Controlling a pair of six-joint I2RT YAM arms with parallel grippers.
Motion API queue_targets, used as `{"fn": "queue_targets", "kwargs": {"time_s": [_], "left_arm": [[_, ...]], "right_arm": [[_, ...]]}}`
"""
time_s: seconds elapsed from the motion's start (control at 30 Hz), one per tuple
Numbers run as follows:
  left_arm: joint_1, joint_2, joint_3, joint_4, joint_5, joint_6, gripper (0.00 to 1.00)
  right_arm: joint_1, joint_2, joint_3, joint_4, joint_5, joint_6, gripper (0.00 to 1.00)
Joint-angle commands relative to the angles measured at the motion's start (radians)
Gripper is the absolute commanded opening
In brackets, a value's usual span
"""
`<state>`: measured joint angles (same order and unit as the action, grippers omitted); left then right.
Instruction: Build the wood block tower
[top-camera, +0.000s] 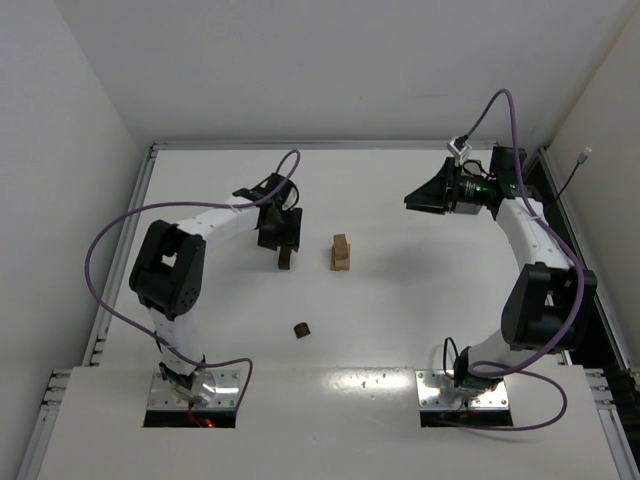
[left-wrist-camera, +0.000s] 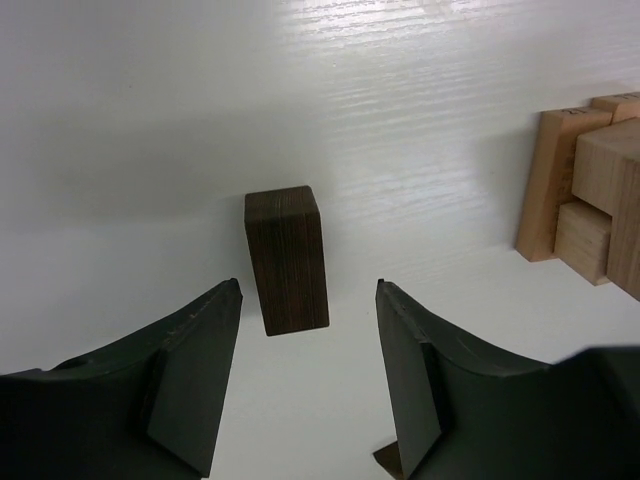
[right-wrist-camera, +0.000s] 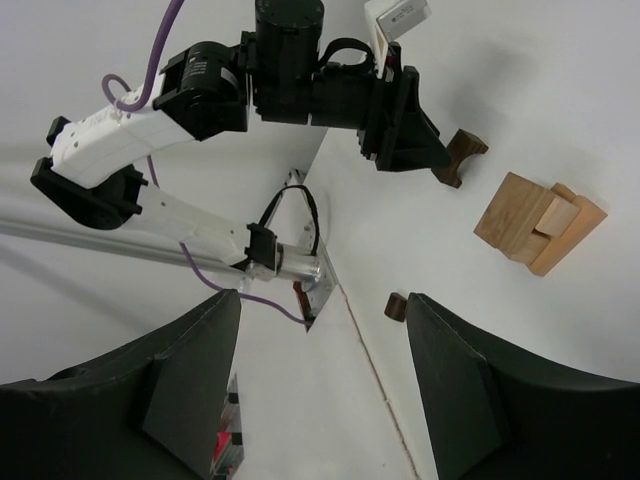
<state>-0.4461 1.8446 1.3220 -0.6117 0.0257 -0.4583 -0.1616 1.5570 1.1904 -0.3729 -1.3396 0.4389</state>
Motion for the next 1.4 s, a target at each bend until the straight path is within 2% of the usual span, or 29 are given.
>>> {"fn": "queue_targets", "kwargs": {"time_s": [0.0, 0.23, 0.7, 0.9, 1.1, 1.13, 1.27, 1.37], "left_arm": [[-0.025, 0.002, -0.006, 0.055, -0.023, 0.007, 0.53], [-0.045, 0.034, -0.006, 0.075, -0.064, 0.007, 0.53], [-0.045, 0.074, 0.003, 0.047, -0.145, -0.029, 0.45], [-0.068, 0.019, -0.006, 0.081, -0.133, -0.007, 0.45], [-0.088, -0.005, -0.015, 0.081, -0.158, -0.006, 0.4], [-0.088, 0.007, -0.015, 0.066, -0.17, -0.006, 0.38], [-0.088, 0.042, -0.015, 0.024, -0.227, -0.016, 0.15], [-0.088, 0.06, -0.015, 0.004, -0.27, -0.016, 0.02]], "right_arm": [[-0.004, -0.037, 0.002, 0.043, -0.041, -0.005, 0.64], [-0.004, -0.037, 0.002, 0.052, -0.05, -0.005, 0.64], [-0.004, -0.028, 0.011, 0.052, -0.059, -0.005, 0.64], [-0.004, -0.028, 0.011, 0.061, -0.059, 0.004, 0.64], [-0.004, -0.018, 0.011, 0.08, -0.069, 0.023, 0.64], [-0.004, -0.018, 0.011, 0.08, -0.069, 0.023, 0.64], [-0.004, -0.037, 0.0, 0.091, -0.069, 0.032, 0.64], [-0.004, -0.046, -0.009, 0.091, -0.069, 0.032, 0.64]]}}
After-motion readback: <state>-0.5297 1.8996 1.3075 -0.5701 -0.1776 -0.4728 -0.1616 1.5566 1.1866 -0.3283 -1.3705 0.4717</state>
